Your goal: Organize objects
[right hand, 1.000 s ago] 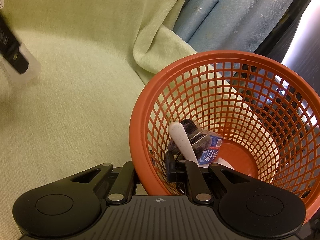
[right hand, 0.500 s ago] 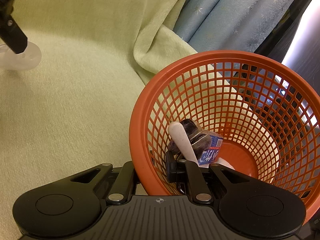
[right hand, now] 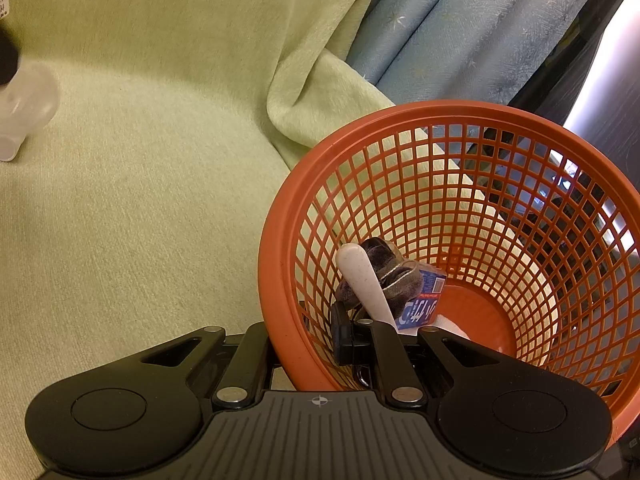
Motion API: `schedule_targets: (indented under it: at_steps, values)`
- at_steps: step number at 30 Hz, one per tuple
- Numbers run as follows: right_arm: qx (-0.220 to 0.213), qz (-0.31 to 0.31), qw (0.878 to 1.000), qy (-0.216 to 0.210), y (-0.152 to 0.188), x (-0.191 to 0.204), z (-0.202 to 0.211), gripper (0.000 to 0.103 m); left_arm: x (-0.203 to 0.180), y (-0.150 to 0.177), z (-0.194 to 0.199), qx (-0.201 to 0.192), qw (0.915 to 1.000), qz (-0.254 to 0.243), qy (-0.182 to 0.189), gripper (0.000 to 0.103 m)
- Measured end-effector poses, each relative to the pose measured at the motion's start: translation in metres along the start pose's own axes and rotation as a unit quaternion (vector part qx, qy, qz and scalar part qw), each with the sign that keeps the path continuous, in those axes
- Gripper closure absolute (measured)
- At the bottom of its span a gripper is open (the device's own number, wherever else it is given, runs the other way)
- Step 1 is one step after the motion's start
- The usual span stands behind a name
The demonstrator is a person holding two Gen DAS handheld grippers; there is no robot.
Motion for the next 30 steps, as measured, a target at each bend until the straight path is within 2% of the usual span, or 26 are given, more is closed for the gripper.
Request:
schedule_targets:
  at_steps: [5, 10, 18, 20, 21, 26, 30]
  values:
    - [0.0, -0.001, 1.0, 0.0, 0.0, 0.0, 0.0, 0.096, -0.039, -0.039, 0.001, -0.005, 0.998, -0.05, 0.038, 0.034]
    - [0.0, -0.001, 1.0, 0.0, 0.0, 0.0, 0.0, 0.096, -0.086, -0.073, -0.008, -0.004, 0.9921, -0.096, 0.081, 0.034]
    - [-0.001, -0.004, 1.0, -0.001, -0.001, -0.001, -0.001, 0.096, -0.166, -0.113, -0.031, -0.004, 0.9745, -0.169, 0.148, 0.035]
    - [-0.002, -0.004, 1.0, -0.001, -0.001, -0.001, -0.001, 0.096, -0.183, -0.12, -0.039, -0.002, 0.9689, -0.18, 0.17, 0.024]
    - [-0.002, -0.004, 1.0, -0.001, -0.001, -0.001, -0.001, 0.096, -0.189, -0.123, -0.041, -0.004, 0.9682, -0.182, 0.172, 0.017]
    - [-0.001, -0.006, 1.0, -0.002, -0.003, 0.0, -0.002, 0.096, -0.186, -0.129, -0.037, -0.018, 0.9694, -0.192, 0.151, 0.017]
    - [-0.001, -0.008, 1.0, -0.002, -0.004, 0.0, -0.003, 0.096, -0.15, -0.127, -0.026, -0.023, 0.9789, -0.178, 0.097, 0.017]
Point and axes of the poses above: each gripper's, at about its wrist camera, not at the fingertips, and z roughly against the way its jaws point, x to its left, y to its underside, the point moved 5 cm from there along -z, roughly the way its jaws point, and after that the axes turned 11 degrees about -z, right-handed, at the moved point
